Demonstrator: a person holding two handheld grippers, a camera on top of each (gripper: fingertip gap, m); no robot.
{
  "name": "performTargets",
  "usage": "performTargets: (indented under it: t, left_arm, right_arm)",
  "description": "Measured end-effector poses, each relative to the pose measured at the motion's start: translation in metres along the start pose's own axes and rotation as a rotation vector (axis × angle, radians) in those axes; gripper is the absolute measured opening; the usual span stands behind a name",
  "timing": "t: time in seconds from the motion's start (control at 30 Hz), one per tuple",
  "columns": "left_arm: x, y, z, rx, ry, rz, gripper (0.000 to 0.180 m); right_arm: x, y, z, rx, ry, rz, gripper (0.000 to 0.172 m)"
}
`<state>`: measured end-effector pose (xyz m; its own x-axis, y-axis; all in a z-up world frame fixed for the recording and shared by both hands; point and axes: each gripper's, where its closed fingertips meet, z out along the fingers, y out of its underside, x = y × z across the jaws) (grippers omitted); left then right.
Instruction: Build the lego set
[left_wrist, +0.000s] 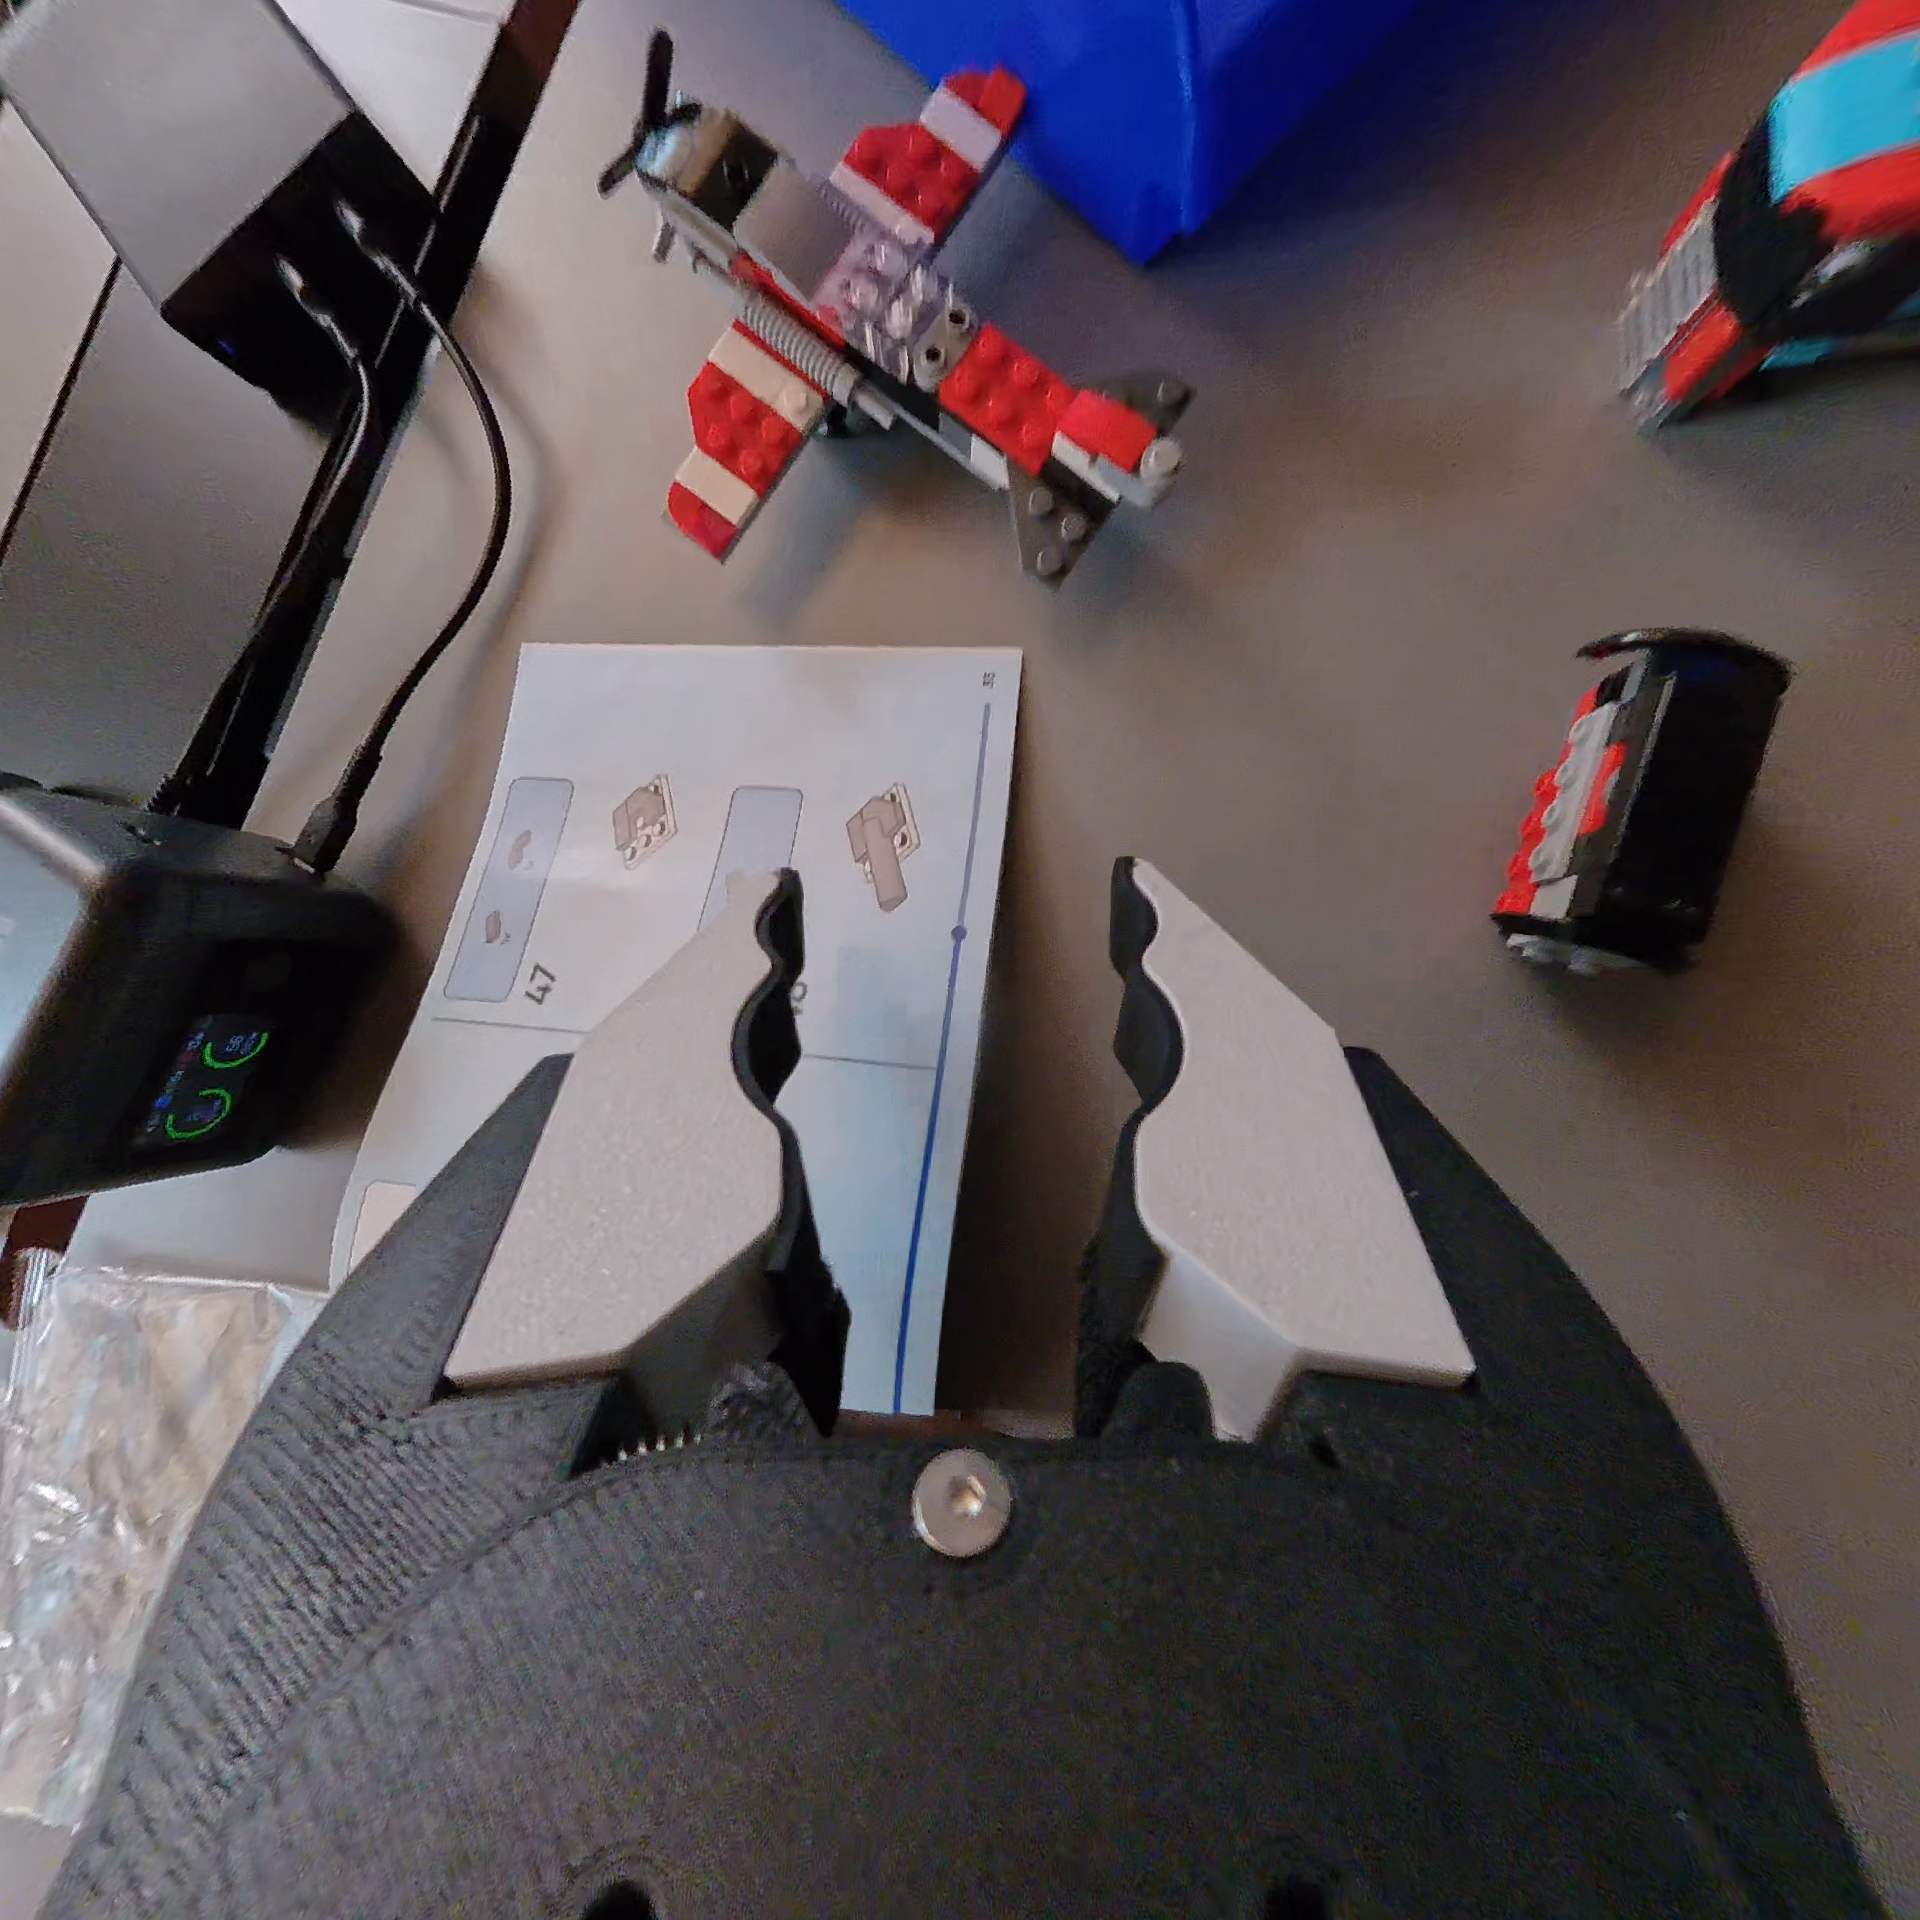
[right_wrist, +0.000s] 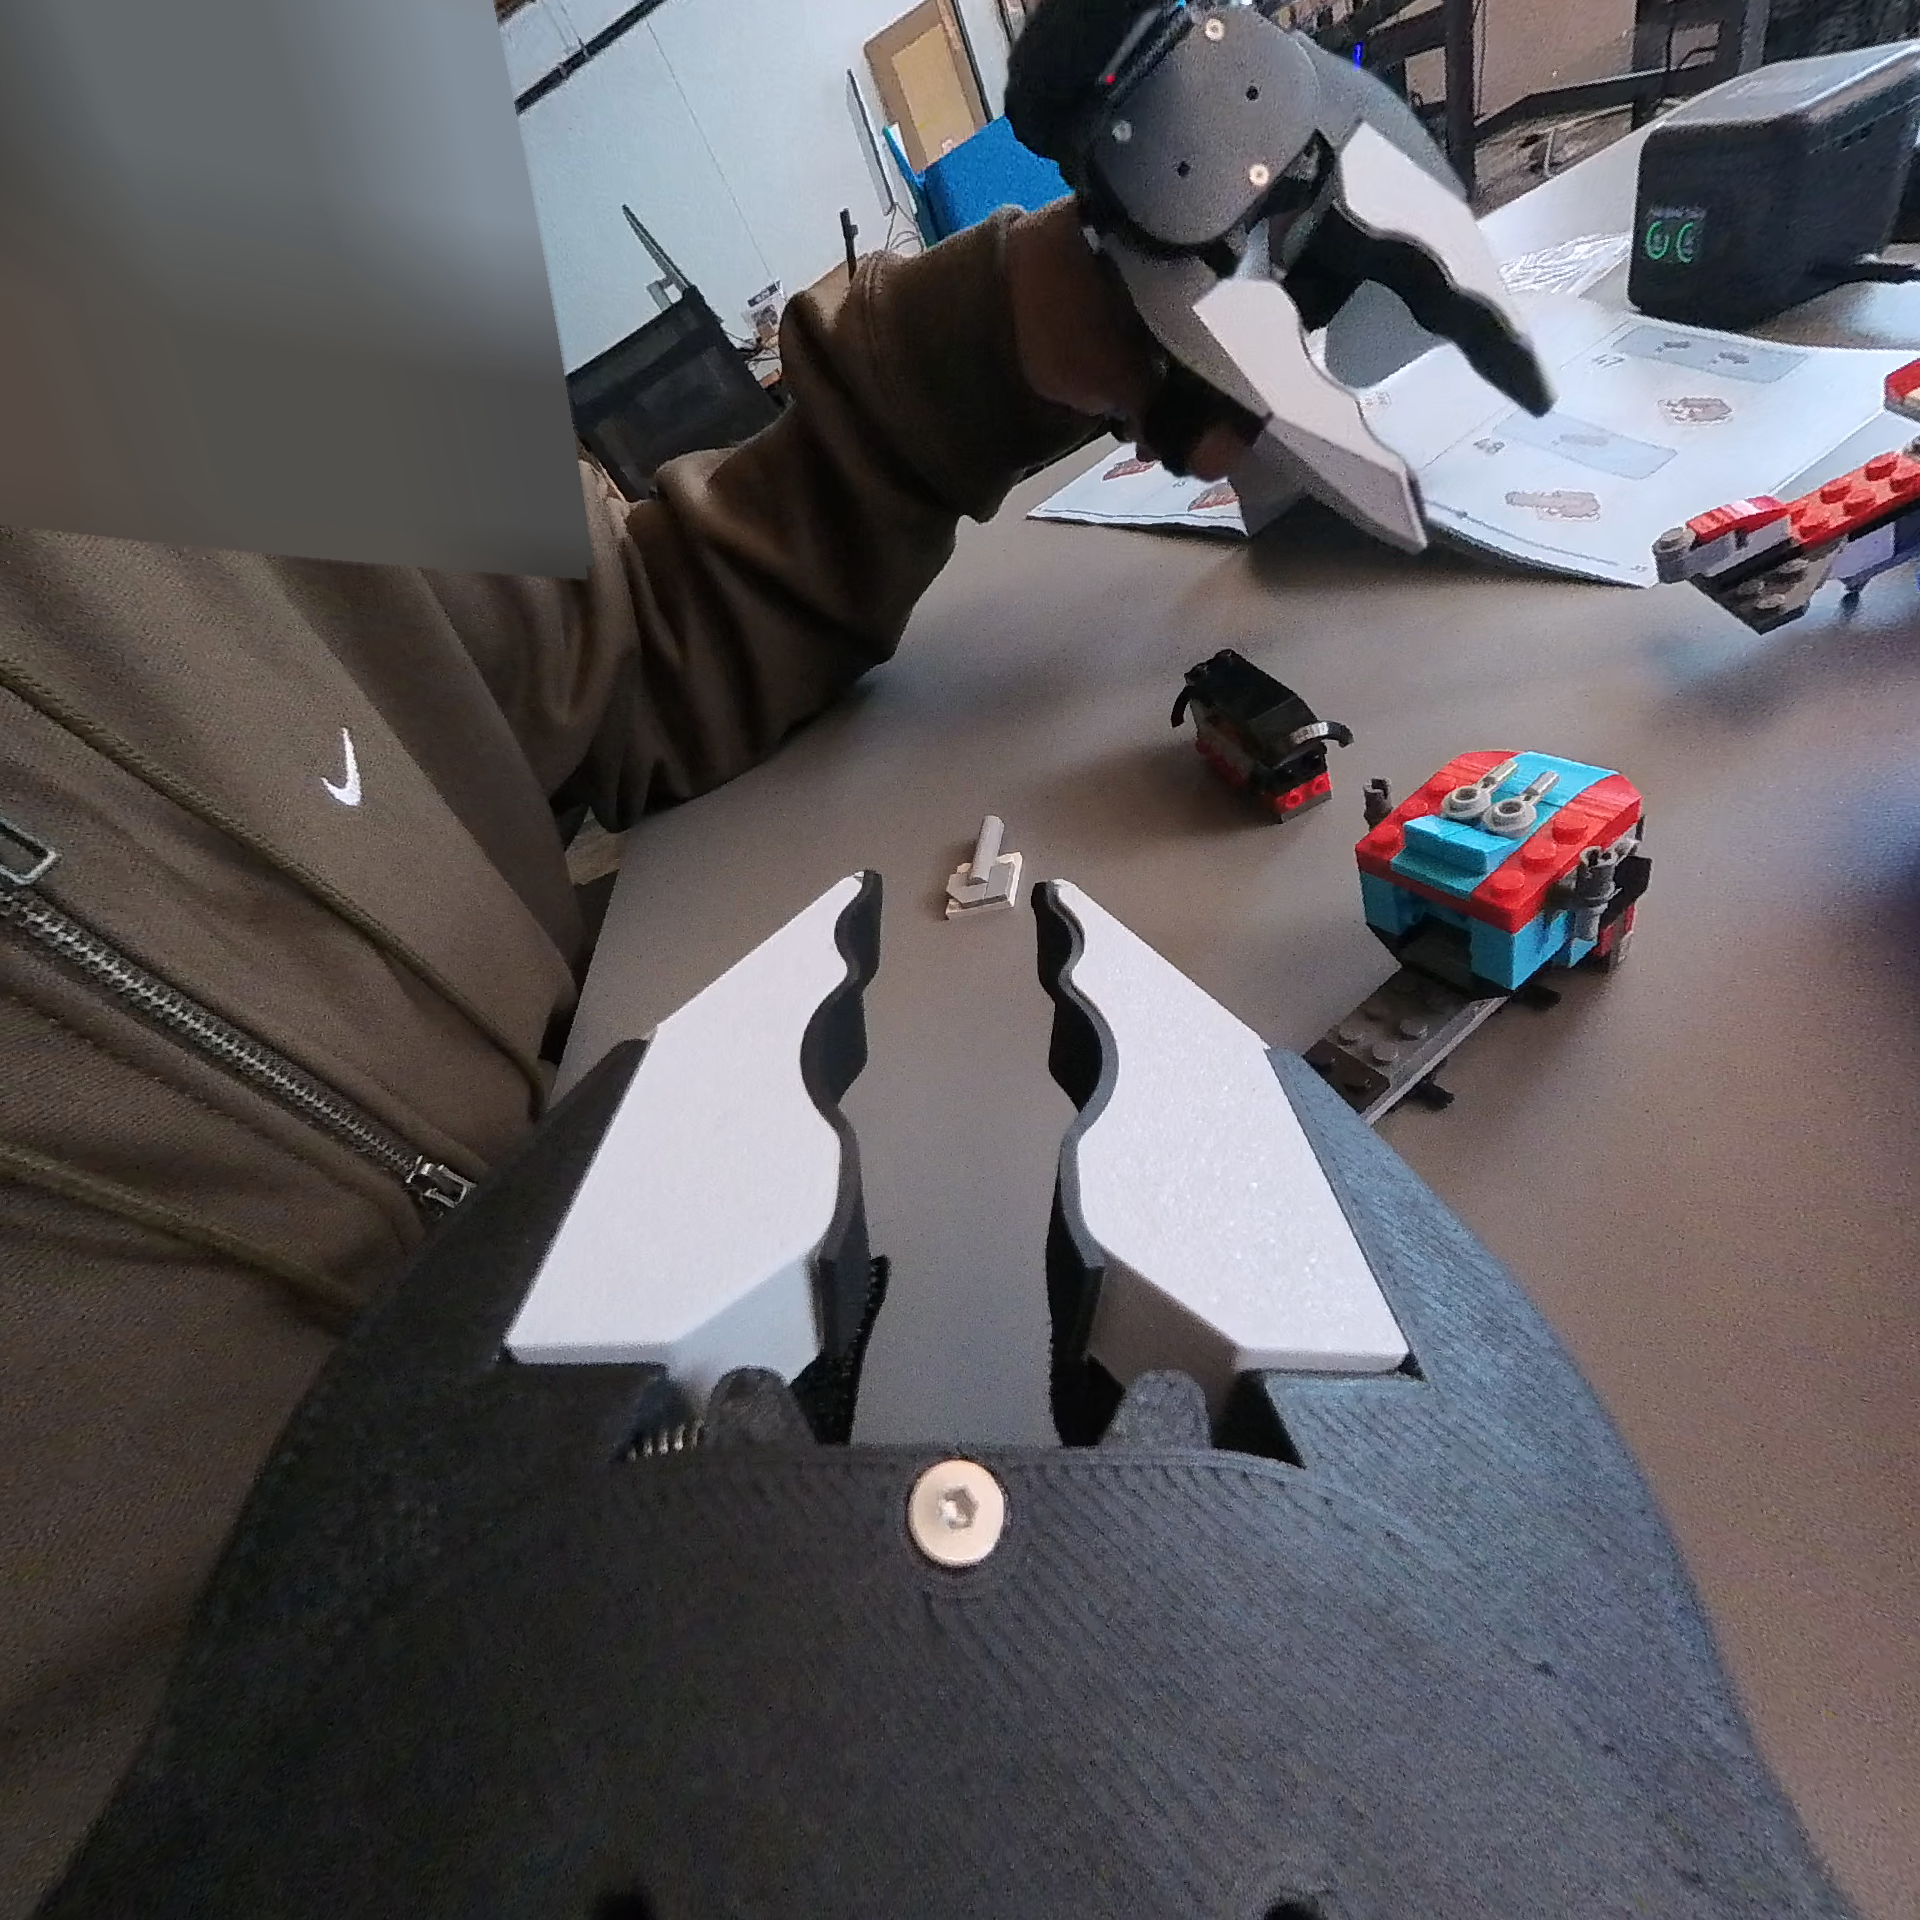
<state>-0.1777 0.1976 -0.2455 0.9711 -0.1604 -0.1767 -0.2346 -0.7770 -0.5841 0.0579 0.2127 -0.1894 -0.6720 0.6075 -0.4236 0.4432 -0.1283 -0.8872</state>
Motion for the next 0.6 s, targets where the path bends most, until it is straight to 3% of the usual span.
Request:
performTargets:
  t: [0.2,0.6]
  left_arm:
    - [0.000,0.019,0.006,-0.106,-0.013,0.047,0.059]
    - [0.001,0.028,0.003,-0.147,-0.019,0.087,0.046]
  right_arm:
    - [0.000,0.000,0.000,0.001,0.000,0.001,0.031]
    - [0.000,0.000,0.000,0.003,0.002,0.000,0.031]
